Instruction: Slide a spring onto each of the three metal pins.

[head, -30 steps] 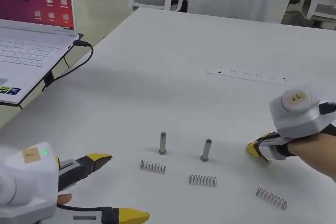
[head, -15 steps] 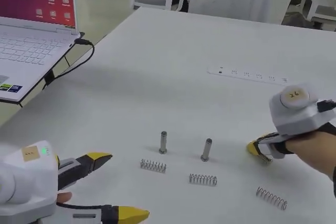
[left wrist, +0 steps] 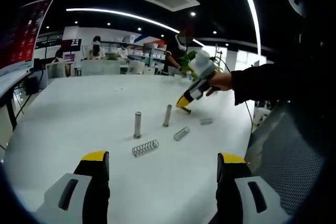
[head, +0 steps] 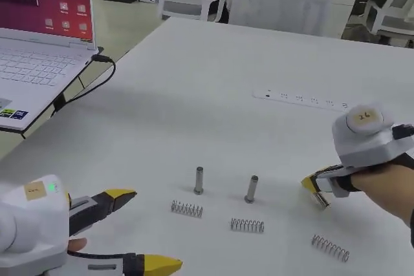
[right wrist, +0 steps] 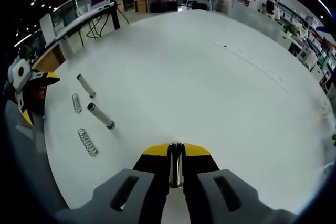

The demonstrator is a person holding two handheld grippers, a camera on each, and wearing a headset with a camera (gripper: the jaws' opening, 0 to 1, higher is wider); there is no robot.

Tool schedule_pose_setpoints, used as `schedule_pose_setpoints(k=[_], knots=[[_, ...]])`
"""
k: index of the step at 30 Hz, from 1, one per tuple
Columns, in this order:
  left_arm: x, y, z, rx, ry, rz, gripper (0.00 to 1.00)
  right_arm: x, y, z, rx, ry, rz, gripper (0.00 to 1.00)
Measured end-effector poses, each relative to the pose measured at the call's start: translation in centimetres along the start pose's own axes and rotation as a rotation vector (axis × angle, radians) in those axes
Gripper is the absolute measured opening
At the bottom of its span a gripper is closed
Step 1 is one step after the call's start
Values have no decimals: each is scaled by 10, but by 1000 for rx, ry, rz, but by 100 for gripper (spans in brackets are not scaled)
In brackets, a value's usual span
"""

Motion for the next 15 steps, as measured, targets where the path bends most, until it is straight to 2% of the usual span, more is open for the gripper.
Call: schedule_pose_setpoints(k=[5, 15], knots=[[3, 1, 2, -3, -8, 7, 81, 2, 11, -2, -4, -9, 16, 6], [9, 2, 7, -16, -28, 15, 80, 2, 23, -6, -9, -16, 37, 6]])
Point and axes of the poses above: the centre of the closed fingertips' face, and the gripper's own axes: y roughly backward along the fingers, z roughly to its right, x roughly out of its top, the point moved 1 cm from there along y, roughly backward along the fingers, and after that the axes turned 6 degrees about -x, right-handed, at the moved point
